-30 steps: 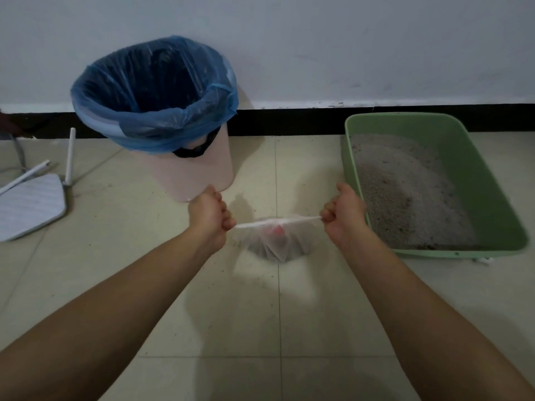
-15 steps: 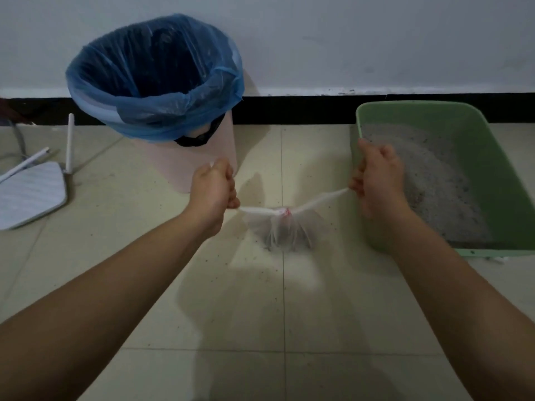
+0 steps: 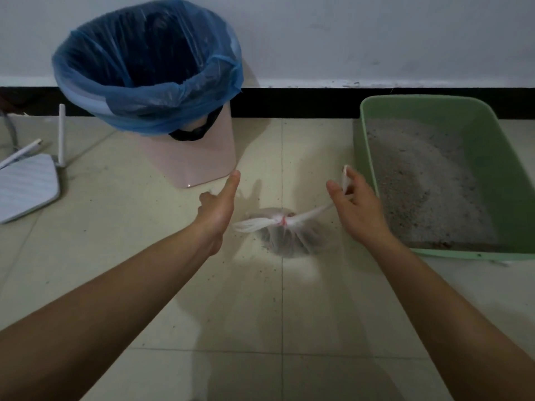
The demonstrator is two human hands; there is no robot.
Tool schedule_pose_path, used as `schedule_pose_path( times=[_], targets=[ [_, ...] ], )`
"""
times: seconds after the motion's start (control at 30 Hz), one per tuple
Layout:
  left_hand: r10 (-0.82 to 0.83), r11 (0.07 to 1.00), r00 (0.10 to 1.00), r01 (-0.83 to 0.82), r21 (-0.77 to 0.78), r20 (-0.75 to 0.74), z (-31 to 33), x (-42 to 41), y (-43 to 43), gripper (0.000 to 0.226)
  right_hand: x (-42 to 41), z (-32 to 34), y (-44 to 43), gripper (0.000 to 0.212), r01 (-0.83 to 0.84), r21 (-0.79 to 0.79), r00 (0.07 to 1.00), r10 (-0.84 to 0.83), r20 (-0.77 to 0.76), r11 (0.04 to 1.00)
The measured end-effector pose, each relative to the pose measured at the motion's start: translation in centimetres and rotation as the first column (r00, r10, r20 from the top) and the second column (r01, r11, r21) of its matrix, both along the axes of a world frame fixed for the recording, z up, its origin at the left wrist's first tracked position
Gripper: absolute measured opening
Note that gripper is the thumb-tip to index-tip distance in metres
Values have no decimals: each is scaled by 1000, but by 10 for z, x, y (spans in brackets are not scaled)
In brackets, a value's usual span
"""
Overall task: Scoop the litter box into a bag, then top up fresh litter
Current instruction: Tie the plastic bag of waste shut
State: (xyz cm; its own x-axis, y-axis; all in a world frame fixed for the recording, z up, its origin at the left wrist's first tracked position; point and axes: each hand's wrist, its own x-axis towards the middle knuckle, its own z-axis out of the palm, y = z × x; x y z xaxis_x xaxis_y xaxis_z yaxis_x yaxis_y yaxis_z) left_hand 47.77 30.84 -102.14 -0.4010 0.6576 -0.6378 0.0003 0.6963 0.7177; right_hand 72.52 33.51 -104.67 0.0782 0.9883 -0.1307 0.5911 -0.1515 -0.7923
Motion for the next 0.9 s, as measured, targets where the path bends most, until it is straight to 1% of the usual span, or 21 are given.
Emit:
schedule_pose_path(
  times=[0.03, 0.07, 0.1, 0.13, 0.17, 0.2, 0.23, 0.27, 0.3, 0.33, 0.37, 0.43, 0.47, 0.53, 0.57, 0.63, 0.67, 0.73, 0.77, 0.8, 0.9],
  targets=[
    [8, 999, 997, -5, 41, -71, 1, -3, 2, 103, 2, 2, 1, 56, 58, 13, 998, -58, -26, 998],
    [-7, 994, 979, 28, 101, -201, 3, -7, 5, 101, 5, 6, 4, 50, 119, 29, 991, -117, -60, 992],
    [-23, 981, 930, 92, 172, -366, 8, -10, 9, 98, 7, 12, 6, 44, 172, 61, 982, -166, -91, 983],
    [-20, 954, 852, 173, 246, -522, 15, -12, 13, 92, 9, 18, 8, 40, 216, 107, 973, -205, -106, 971],
    [6, 912, 775, 255, 322, -632, 23, -13, 17, 84, 11, 23, 11, 37, 250, 158, 966, -235, -108, 955],
    [39, 856, 723, 332, 396, -690, 33, -11, 20, 75, 12, 31, 12, 35, 269, 205, 962, -253, -101, 941],
    [58, 800, 701, 394, 453, -711, 42, -7, 21, 64, 13, 36, 14, 32, 275, 235, 961, -260, -95, 932],
    [49, 751, 705, 442, 491, -708, 49, -1, 21, 52, 13, 40, 16, 29, 266, 245, 963, -249, -99, 932],
    [0, 715, 724, 482, 506, -689, 54, 7, 18, 39, 12, 42, 17, 28, 246, 234, 968, -225, -113, 941],
    [-83, 696, 750, 515, 501, -656, 57, 15, 13, 29, 10, 43, 18, 29, 211, 206, 973, -186, -135, 955],
    [-180, 690, 768, 544, 478, -615, 58, 23, 7, 24, 7, 43, 18, 31, 168, 171, 976, -140, -165, 971],
    [-344, 705, 776, 585, 401, -528, 54, 37, -7, 31, 2, 40, 14, 35, 40, 72, 979, -25, -203, 997],
    [-410, 726, 778, 594, 345, -476, 50, 41, -14, 36, -1, 39, 10, 38, -46, 5, 980, 46, -193, 999],
    [-546, 771, 771, 615, 164, -327, 40, 42, -27, 42, -4, 36, 2, 41, -201, -149, 977, 187, -100, 968],
    [-597, 782, 771, 621, 55, -222, 35, 40, -33, 42, -5, 33, -2, 41, -254, -215, 967, 254, -26, 943],
    [-589, 807, 807, 583, -95, -45, 25, 36, -42, 33, -9, 26, -7, 42, -295, -264, 931, 338, 136, 918],
    [-546, 832, 837, 541, -124, -16, 21, 35, -45, 29, -10, 21, -8, 43, -297, -248, 917, 348, 195, 922],
    [-445, 893, 893, 437, -108, -71, 15, 31, -41, 25, -15, 12, -11, 41, -312, -205, 901, 357, 246, 928],
    [-402, 915, 910, 396, -74, -106, 14, 30, -37, 24, -17, 7, -13, 38, -324, -192, 903, 364, 231, 926],
    [-360, 933, 926, 358, -39, -115, 13, 29, -30, 26, -20, 1, -13, 38, -329, -193, 914, 363, 180, 924],
    [-271, 962, 962, 272, 34, -36, 9, 30, -10, 30, -30, -9, -14, 39, -303, -196, 951, 309, 0, 933]
  ],
)
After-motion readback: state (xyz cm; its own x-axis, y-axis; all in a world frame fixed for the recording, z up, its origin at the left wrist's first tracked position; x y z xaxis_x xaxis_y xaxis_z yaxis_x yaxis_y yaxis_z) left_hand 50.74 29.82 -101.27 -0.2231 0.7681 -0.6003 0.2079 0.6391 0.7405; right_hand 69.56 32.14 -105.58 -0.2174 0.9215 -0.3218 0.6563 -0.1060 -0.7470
